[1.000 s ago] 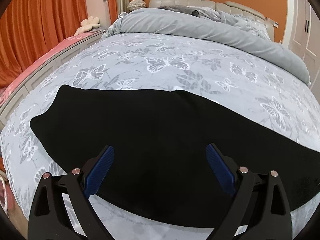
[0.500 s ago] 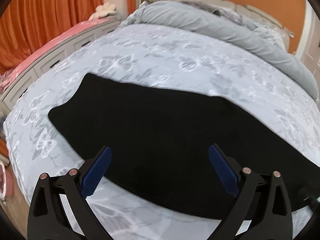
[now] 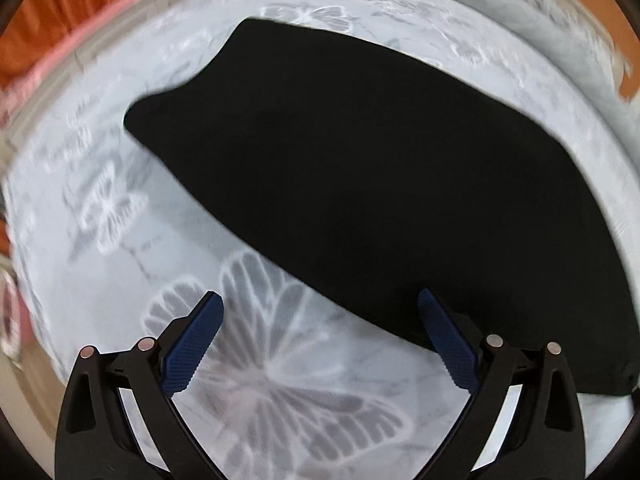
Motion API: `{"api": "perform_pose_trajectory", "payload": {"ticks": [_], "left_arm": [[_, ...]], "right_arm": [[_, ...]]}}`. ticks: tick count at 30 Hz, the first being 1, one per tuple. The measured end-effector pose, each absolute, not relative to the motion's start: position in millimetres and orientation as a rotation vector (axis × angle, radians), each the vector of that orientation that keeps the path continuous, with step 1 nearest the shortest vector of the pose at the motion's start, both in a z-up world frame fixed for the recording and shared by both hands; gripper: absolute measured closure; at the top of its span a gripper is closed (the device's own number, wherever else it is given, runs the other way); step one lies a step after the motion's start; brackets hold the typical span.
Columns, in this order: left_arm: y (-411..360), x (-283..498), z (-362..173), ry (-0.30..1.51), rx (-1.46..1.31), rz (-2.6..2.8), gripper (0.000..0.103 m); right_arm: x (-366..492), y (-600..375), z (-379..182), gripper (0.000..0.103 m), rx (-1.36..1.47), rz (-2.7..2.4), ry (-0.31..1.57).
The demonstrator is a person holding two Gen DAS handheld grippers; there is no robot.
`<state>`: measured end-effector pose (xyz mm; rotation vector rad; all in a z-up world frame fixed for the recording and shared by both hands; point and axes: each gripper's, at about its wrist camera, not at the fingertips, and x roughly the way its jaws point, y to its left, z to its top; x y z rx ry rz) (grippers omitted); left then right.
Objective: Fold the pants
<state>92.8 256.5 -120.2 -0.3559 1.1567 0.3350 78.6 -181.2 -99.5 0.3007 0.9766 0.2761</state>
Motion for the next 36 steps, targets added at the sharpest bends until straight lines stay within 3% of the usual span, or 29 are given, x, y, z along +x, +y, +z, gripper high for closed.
{"api": "perform_pose_trajectory", "payload": {"ticks": [3,9,10,12,17,20,25,34,35,36], "left_arm": [[272.4,86.9,-118.0,1.143,-0.46,0.337,0.007],[277.6,84.2,-125.8,1.172,-0.501,0.327,0.007],[276.1,84.0,-125.3,1.173,-0.489,0.327,0.007],[274.2,84.0,-124.9,1.173,-0.488,0.324,0.007],[265.1,89.6,-121.1,1.174,-0.512,0.308,0.007],[256.6,90.8,-120.0,1.175,-0.505,0.294,0.007],[253.3,91.5,-120.3,1.174,-0.505,0.288,0.007],[255.8,89.6,-117.4,1.158,-0.487,0.297,0.007],[252.4,90.1,-115.5,1.155,-0.478,0.298,0.007],[246.8,90.9,-112.1,1.152,-0.475,0.295,0.007]], "right_arm": [[72.3,-190.2,-104.2,0.077,0.343,0.292,1.025],[46.8,-193.5,-136.9,0.077,0.446,0.286,1.2],[45.2,-198.7,-140.9,0.086,0.458,0.271,1.206],[46.5,-207.3,-146.3,0.092,0.505,0.262,1.192],[71.9,-225.0,-153.7,0.092,0.616,0.197,1.087],[79.7,-223.8,-154.8,0.09,0.639,0.183,1.063],[71.6,-229.5,-149.8,0.078,0.699,0.191,1.094],[77.1,-247.0,-152.2,0.075,0.852,0.21,1.037],[80.3,-245.1,-153.3,0.077,0.838,0.212,1.022],[82.5,-243.6,-153.7,0.097,0.817,0.205,1.008]]}}
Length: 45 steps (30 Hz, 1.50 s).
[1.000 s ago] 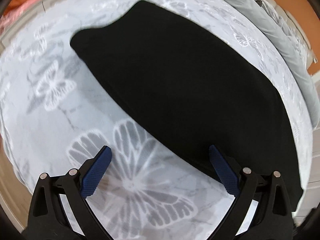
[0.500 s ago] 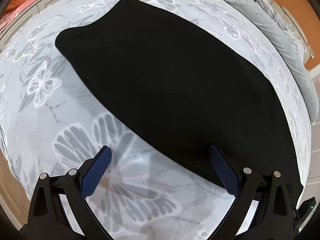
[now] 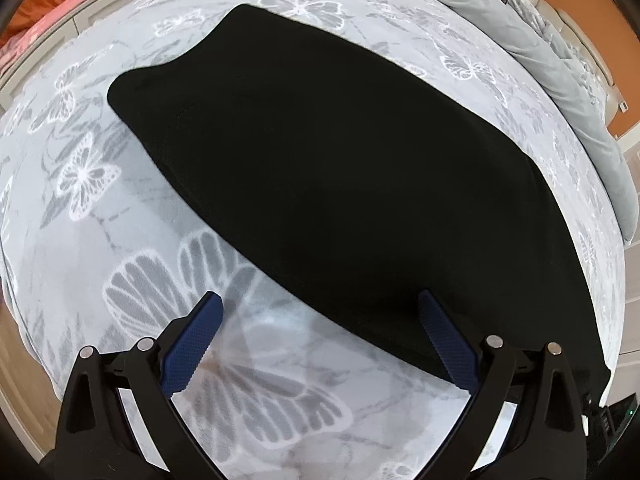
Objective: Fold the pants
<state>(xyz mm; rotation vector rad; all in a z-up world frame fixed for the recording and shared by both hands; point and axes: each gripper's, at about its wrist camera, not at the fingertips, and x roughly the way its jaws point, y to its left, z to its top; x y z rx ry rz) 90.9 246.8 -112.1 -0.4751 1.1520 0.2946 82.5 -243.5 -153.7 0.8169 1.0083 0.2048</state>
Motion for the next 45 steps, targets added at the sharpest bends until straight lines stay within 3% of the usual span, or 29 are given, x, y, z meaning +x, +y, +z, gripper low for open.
{"api": "perform_pose_trajectory", "payload": {"ticks": [7,12,14,17,18,21,23,25,32,34,42,45], "left_arm": [[220.1,96.6,-109.1,1.163,-0.423,0.24,0.007],[205.1,103.3,-111.8,1.165,-0.355,0.271,0.007],[197.5,104.8,-110.4,1.163,-0.345,0.266,0.007],[183.6,105.5,-107.4,1.13,-0.335,0.271,0.007],[180.0,105.4,-105.5,1.12,-0.328,0.274,0.007],[164.9,107.0,-96.7,1.08,-0.303,0.278,0.007],[152.3,108.9,-89.7,1.055,-0.273,0.261,0.007],[133.2,109.1,-79.8,1.037,-0.228,0.243,0.007],[80.3,117.2,-79.7,1.036,-0.181,0.189,0.007],[72.8,120.7,-82.4,1.036,-0.18,0.178,0.007],[64.9,129.4,-91.6,1.053,-0.137,0.15,0.007],[71.9,126.4,-92.3,1.06,-0.145,0.15,0.007]], "right_arm": [[41.4,-239.1,-116.8,0.1,0.708,0.258,1.011],[28.4,-264.7,-159.0,0.103,0.66,0.137,1.136],[26.4,-274.8,-147.4,0.093,0.685,0.141,1.127],[12.7,-313.9,-107.0,0.083,0.653,0.062,0.944],[12.7,-327.2,-102.8,0.072,0.665,0.021,0.922],[5.7,-394.8,-101.9,0.069,0.739,-0.224,0.884],[-3.8,-441.8,-110.3,0.072,0.84,-0.333,0.871],[-10.0,-464.5,-115.6,0.087,0.862,-0.377,0.876],[-5.0,-474.7,-142.5,0.088,0.798,-0.364,0.992],[6.6,-468.3,-139.6,0.083,0.75,-0.344,0.973],[38.6,-463.3,-142.2,0.083,0.748,-0.27,0.92],[40.3,-467.7,-143.6,0.099,0.807,-0.232,0.902]]}}
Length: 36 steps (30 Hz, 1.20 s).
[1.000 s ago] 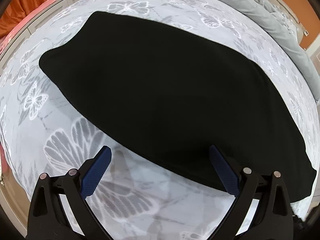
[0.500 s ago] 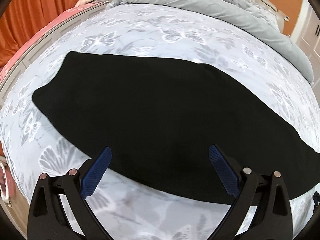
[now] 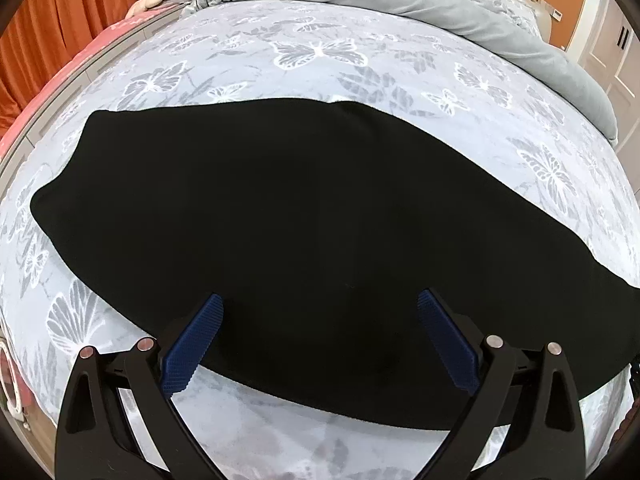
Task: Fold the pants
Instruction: 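Regrasp the pants leg end with the right tool and pull it flat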
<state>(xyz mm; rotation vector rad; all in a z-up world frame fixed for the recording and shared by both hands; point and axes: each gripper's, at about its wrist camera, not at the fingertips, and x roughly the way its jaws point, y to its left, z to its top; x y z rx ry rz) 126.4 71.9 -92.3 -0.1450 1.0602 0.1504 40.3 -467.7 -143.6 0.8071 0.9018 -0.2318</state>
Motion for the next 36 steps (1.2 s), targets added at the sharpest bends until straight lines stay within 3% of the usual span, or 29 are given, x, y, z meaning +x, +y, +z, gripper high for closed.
{"api": "perform_pose_trajectory", "payload": {"ticks": [5,9,10,11,12,18,19,23,24,25,26,31,34,35,36], "left_arm": [[82.5,124.0,-92.0,1.052,-0.146,0.162,0.007],[87.0,129.6,-99.2,1.085,-0.155,0.161,0.007],[87.0,129.9,-99.5,1.087,-0.155,0.161,0.007],[86.6,129.5,-98.7,1.083,-0.153,0.161,0.007],[86.4,128.7,-97.2,1.077,-0.15,0.16,0.007],[84.4,126.3,-92.3,1.055,-0.157,0.148,0.007],[82.5,126.4,-93.2,1.055,-0.151,0.148,0.007],[75.5,125.5,-95.3,1.051,-0.107,0.143,0.007],[74.4,125.7,-95.5,1.046,-0.093,0.144,0.007],[74.2,126.1,-95.5,1.044,-0.089,0.145,0.007],[74.7,127.1,-95.6,1.043,-0.089,0.146,0.007],[74.5,131.2,-93.2,1.032,-0.102,0.132,0.007],[68.7,132.5,-97.7,1.039,-0.065,0.126,0.007],[68.1,132.8,-99.4,1.044,-0.055,0.127,0.007],[68.6,132.5,-100.8,1.05,-0.054,0.126,0.007]], "right_arm": [[-10.5,-464.7,-97.9,0.101,0.848,-0.174,0.805],[-19.1,-482.4,-158.2,0.103,0.949,-0.21,1.011],[-21.4,-486.2,-160.3,0.102,0.975,-0.198,0.986],[-23.8,-488.4,-152.6,0.098,0.984,-0.197,0.98],[-28.1,-488.6,-141.7,0.086,0.95,-0.238,0.965],[-25.5,-477.5,-62.5,0.046,0.545,-0.429,0.741],[-11.3,-476.7,-60.8,0.045,0.492,-0.397,0.742],[46.1,-480.4,-94.4,0.05,0.378,-0.389,0.851],[57.3,-480.9,-101.8,0.062,0.382,-0.392,0.881],[60.4,-481.0,-108.2,0.093,0.375,-0.391,0.902],[65.7,-480.7,-112.9,0.096,0.354,-0.399,0.916],[54.8,-488.9,-75.6,0.097,0.339,-0.419,0.752],[66.8,-509.5,-129.7,0.094,0.385,-0.399,0.917],[60.2,-509.6,-127.5,0.085,0.384,-0.412,0.858],[60.2,-506.7,-117.3,0.067,0.349,-0.431,0.876]]}}
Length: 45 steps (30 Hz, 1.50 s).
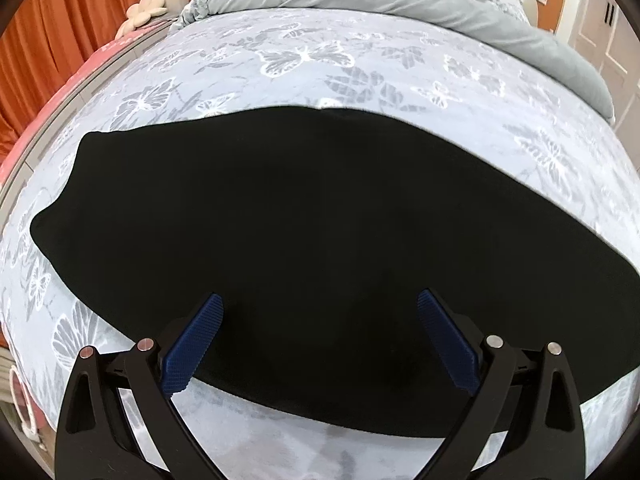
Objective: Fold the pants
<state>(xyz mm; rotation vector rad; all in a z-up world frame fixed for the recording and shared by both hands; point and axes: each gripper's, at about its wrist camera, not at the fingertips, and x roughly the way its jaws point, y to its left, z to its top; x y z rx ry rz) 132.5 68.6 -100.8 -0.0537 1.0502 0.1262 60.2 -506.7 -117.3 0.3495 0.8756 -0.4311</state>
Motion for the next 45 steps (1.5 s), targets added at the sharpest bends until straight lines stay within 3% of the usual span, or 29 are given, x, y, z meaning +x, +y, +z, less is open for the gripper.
{"api": "perform_pose_trajectory", "payload": {"ticks": [4,11,12,13,14,15,20,23,31,38,45], "left_arm": [[79.0,129.3,-93.4,1.023,-0.09,0.139,0.007],[117.1,125.5,-84.9,1.006,-0.172,0.202,0.007],[121.5,124.7,-85.8,1.013,-0.163,0.209,0.007],[123.0,124.2,-87.6,1.021,-0.149,0.217,0.007],[124.6,123.9,-90.7,1.037,-0.131,0.225,0.007],[126.2,123.7,-94.8,1.058,-0.112,0.232,0.007],[140.4,114.8,-111.2,1.129,-0.102,0.234,0.007],[143.2,106.8,-108.3,1.113,-0.074,0.222,0.007],[162.8,88.6,-90.2,1.052,-0.08,0.229,0.007],[175.9,76.4,-69.5,0.987,-0.15,0.238,0.007],[184.0,75.3,-63.2,0.969,-0.154,0.246,0.007]], "right_arm": [[29.1,-495.4,-80.0,0.04,0.297,-0.457,0.782],[13.4,-514.3,-131.5,0.037,0.571,-0.424,0.96],[15.6,-511.3,-130.3,0.039,0.552,-0.426,0.954],[15.6,-507.2,-129.8,0.062,0.535,-0.415,0.959],[17.3,-502.9,-129.0,0.078,0.533,-0.39,0.955],[19.6,-500.5,-126.7,0.085,0.572,-0.351,0.949],[12.2,-490.9,-79.7,0.087,0.574,-0.347,0.771],[24.1,-506.6,-132.9,0.088,0.609,-0.432,0.974],[17.5,-471.9,-78.2,0.087,0.66,-0.324,0.794],[46.6,-344.5,-4.5,0.087,0.512,0.029,0.659],[85.4,-210.8,0.6,0.087,0.346,0.275,0.705]]}}
